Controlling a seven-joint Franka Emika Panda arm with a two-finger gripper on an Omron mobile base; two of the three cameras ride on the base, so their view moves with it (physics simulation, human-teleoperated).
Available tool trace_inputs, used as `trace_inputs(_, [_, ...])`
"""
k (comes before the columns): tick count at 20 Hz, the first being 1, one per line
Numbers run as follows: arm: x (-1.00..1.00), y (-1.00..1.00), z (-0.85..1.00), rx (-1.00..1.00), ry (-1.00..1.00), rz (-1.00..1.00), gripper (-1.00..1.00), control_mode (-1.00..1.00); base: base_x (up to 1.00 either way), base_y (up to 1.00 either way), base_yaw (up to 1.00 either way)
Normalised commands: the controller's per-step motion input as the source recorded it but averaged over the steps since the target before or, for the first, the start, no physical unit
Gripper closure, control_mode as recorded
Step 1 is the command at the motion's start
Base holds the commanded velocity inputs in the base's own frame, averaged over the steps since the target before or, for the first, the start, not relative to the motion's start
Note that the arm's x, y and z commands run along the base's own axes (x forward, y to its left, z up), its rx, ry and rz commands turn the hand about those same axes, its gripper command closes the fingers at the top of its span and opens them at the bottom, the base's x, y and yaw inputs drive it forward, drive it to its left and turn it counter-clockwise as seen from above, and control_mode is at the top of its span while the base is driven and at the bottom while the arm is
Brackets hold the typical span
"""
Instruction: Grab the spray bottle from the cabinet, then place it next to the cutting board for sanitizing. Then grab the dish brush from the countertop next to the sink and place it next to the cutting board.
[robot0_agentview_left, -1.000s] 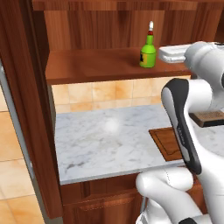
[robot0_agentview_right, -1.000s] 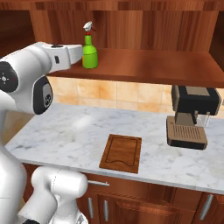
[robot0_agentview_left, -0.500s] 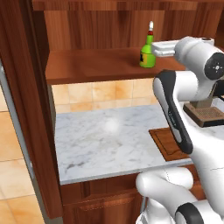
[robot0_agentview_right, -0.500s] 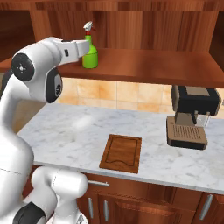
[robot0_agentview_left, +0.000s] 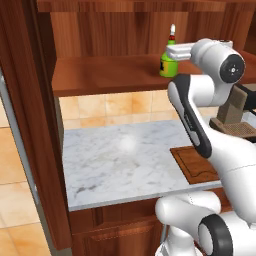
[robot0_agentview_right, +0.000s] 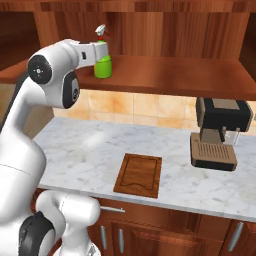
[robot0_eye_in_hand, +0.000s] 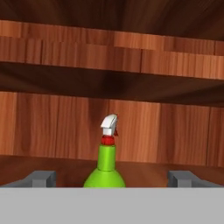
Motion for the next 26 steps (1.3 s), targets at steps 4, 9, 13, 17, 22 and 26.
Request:
trace_inputs(4, [0.37, 0.00, 0.00, 0.00, 0.01, 0.00, -1.00, -1.00, 0.00, 0.00, 0.00])
trace_inputs(9, [0.35, 0.00, 0.00, 0.00, 0.01, 0.00, -1.00, -1.00, 0.00, 0.00, 0.00])
trace_inputs(13, [0.32, 0.00, 0.00, 0.00, 0.01, 0.00, -1.00, -1.00, 0.00, 0.00, 0.00])
trace_inputs(17, [0.35, 0.00, 0.00, 0.00, 0.02, 0.00, -1.00, -1.00, 0.00, 0.00, 0.00])
trace_inputs(22, [0.35, 0.00, 0.00, 0.00, 0.02, 0.00, -1.00, -1.00, 0.00, 0.00, 0.00])
trace_inputs(26, [0.42, 0.00, 0.00, 0.00, 0.02, 0.00, -1.00, -1.00, 0.00, 0.00, 0.00])
